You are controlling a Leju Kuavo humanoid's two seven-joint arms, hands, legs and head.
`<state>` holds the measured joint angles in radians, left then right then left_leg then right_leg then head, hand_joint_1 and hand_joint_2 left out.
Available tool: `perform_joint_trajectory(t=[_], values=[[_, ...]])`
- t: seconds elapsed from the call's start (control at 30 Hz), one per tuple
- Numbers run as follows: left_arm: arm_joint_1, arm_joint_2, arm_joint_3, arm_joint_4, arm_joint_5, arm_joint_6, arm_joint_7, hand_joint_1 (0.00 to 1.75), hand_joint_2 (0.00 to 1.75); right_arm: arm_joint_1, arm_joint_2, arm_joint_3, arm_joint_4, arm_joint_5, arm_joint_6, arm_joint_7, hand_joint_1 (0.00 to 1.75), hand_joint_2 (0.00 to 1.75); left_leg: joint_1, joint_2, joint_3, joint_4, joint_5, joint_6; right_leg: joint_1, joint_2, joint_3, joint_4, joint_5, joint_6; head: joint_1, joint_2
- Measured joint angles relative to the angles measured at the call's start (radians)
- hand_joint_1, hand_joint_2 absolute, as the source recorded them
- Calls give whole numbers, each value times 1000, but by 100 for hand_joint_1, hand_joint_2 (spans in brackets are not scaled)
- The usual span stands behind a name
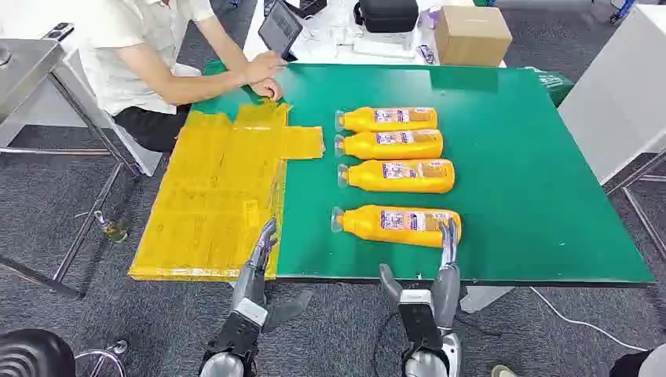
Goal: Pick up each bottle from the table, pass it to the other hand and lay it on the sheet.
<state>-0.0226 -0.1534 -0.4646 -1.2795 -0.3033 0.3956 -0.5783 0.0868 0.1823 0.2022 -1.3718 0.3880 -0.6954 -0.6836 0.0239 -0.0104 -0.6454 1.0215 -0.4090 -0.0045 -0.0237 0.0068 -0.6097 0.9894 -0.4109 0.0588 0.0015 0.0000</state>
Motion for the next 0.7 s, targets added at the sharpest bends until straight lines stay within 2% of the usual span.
perform_joint_trajectory(t=[0.07,0.13,0.2,0.3,0.37,0.43,0.57,0.7], values=[[0,0,0,0,0,0,0,0,175,0,0,-3,3,11,-3,0,0,175,0,0,0,0,0,0,0,0,0,0,0,0,0,0],[-5,1,0,0,0,-16,-4,0,175,-19,-6,-65,4,251,-4,38,0,175,0,0,0,0,0,0,0,0,0,0,0,0,0,0],[-8,2,0,0,4,-22,-5,0,175,-31,-13,-95,4,385,-3,56,0,175,0,0,0,0,0,0,0,0,0,0,0,0,0,0],[-15,2,0,2,7,-24,-6,0,175,-48,-21,-130,4,433,-4,63,0,175,0,0,0,0,0,0,0,0,0,0,0,0,0,0],[-19,2,0,5,8,-32,-6,0,175,-61,-31,-145,11,475,-4,102,0,175,0,0,0,0,0,0,0,0,0,0,0,0,0,0],[-28,2,0,13,15,-43,-10,0,175,-91,-65,-145,55,550,-4,164,0,175,0,0,0,0,0,0,0,0,0,0,0,0,0,0],[-39,2,0,26,32,-55,-19,0,175,-148,-122,-164,136,695,-4,193,0,175,0,0,0,0,0,0,0,0,1,0,1,0,0,0],[-51,2,-3,39,38,-60,-19,0,175,-208,-161,-164,218,704,-4,216,0,175,0,0,0,0,1,0,0,0,1,0,1,1,0,0]])
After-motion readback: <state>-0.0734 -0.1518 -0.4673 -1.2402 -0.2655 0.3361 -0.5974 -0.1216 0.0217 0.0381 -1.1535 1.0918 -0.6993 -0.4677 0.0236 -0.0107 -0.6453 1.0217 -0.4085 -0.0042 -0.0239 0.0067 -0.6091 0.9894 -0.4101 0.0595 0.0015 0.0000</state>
